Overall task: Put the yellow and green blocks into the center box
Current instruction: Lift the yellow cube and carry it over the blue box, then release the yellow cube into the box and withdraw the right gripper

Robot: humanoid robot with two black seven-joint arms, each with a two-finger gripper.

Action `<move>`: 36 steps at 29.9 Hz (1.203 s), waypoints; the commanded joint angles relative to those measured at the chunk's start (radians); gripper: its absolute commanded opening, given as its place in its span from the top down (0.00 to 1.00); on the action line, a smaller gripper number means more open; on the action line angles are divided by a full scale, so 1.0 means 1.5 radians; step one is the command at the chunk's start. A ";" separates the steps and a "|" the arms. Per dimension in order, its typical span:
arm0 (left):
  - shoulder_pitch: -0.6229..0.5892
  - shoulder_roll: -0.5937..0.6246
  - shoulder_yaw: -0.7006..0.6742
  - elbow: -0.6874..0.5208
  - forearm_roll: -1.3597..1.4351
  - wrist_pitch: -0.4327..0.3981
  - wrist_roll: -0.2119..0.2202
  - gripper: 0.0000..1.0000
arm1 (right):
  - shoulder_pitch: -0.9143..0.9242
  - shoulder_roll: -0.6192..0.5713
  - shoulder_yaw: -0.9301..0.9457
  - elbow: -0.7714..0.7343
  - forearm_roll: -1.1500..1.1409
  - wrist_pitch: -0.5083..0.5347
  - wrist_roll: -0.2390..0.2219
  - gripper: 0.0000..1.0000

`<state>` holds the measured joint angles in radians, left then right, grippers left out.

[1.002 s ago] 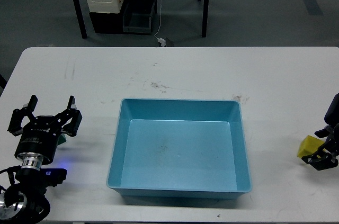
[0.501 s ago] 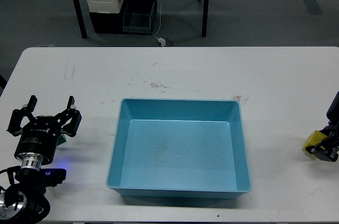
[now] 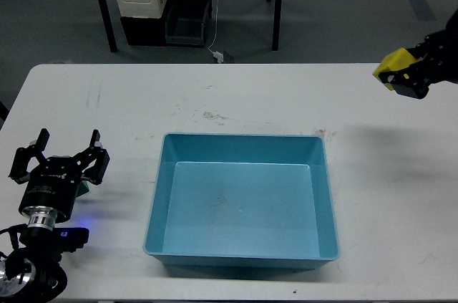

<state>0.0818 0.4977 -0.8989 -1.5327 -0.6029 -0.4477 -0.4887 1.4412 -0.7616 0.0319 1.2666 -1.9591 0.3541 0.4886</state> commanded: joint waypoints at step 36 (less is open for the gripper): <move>-0.059 0.076 -0.070 0.005 0.001 0.040 0.000 0.00 | -0.099 0.323 -0.138 -0.067 0.100 0.049 0.000 0.02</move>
<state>0.0194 0.5622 -1.0173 -1.5255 -0.6018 -0.4194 -0.4886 1.2953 -0.2552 -0.2199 1.1657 -1.8423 0.4393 0.4887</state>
